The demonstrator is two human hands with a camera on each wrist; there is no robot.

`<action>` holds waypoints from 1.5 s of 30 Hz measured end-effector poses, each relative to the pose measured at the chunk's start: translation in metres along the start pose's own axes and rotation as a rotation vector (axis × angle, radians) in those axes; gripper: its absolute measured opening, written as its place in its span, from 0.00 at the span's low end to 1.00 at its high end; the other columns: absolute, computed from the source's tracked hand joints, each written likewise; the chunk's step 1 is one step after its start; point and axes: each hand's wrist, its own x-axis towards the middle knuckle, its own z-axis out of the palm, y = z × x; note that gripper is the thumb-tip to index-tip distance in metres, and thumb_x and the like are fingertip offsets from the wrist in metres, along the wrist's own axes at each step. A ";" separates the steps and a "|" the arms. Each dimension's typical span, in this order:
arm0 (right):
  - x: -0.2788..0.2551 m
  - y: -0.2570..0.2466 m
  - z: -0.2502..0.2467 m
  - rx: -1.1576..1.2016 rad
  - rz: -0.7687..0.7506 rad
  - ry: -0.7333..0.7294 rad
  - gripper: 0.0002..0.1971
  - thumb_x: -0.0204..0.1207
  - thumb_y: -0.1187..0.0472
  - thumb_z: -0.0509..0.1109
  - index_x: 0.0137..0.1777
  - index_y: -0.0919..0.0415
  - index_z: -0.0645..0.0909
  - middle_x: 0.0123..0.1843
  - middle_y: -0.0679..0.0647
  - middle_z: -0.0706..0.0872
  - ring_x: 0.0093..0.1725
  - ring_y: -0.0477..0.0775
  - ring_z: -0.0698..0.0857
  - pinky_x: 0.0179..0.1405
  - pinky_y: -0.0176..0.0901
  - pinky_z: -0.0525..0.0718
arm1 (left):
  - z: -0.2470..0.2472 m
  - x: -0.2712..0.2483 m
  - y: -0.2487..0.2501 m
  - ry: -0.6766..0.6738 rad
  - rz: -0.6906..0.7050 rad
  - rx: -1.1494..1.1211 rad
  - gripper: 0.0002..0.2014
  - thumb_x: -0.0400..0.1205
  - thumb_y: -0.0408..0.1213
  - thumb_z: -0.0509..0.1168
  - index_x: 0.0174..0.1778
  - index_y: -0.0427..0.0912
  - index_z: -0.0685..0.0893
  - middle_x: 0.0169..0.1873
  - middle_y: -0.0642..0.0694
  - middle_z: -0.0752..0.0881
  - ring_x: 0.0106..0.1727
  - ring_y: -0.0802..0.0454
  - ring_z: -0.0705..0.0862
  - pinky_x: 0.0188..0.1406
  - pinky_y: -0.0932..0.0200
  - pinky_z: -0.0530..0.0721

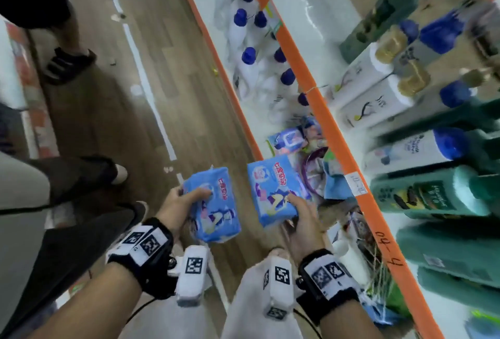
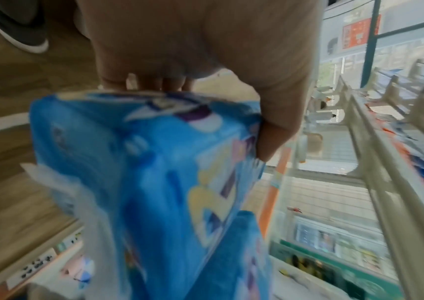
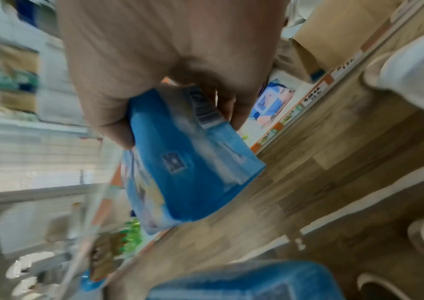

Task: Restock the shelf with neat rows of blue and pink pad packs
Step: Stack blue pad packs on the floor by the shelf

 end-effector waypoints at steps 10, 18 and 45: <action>0.252 0.116 -0.029 -0.443 -0.051 0.034 0.28 0.63 0.70 0.79 0.58 0.53 0.69 0.46 0.44 0.82 0.36 0.35 0.85 0.29 0.28 0.82 | -0.012 0.238 -0.148 0.236 -0.140 0.014 0.14 0.74 0.33 0.70 0.54 0.34 0.79 0.32 0.40 0.86 0.22 0.53 0.85 0.22 0.65 0.82; 0.409 0.199 -0.039 -0.778 -0.149 -0.026 0.18 0.63 0.71 0.77 0.50 0.59 0.76 0.50 0.58 0.85 0.50 0.60 0.86 0.52 0.51 0.85 | 0.000 0.409 -0.252 0.201 -0.137 0.145 0.05 0.77 0.25 0.65 0.45 0.37 0.82 0.23 0.47 0.85 0.20 0.55 0.82 0.20 0.67 0.80; 0.535 0.268 -0.010 -1.484 -0.190 -0.095 0.36 0.79 0.61 0.60 0.82 0.64 0.44 0.84 0.56 0.47 0.82 0.58 0.52 0.78 0.46 0.52 | 0.017 0.559 -0.300 0.164 -0.089 0.321 0.23 0.83 0.20 0.55 0.75 0.30 0.64 0.70 0.32 0.74 0.69 0.34 0.75 0.69 0.39 0.73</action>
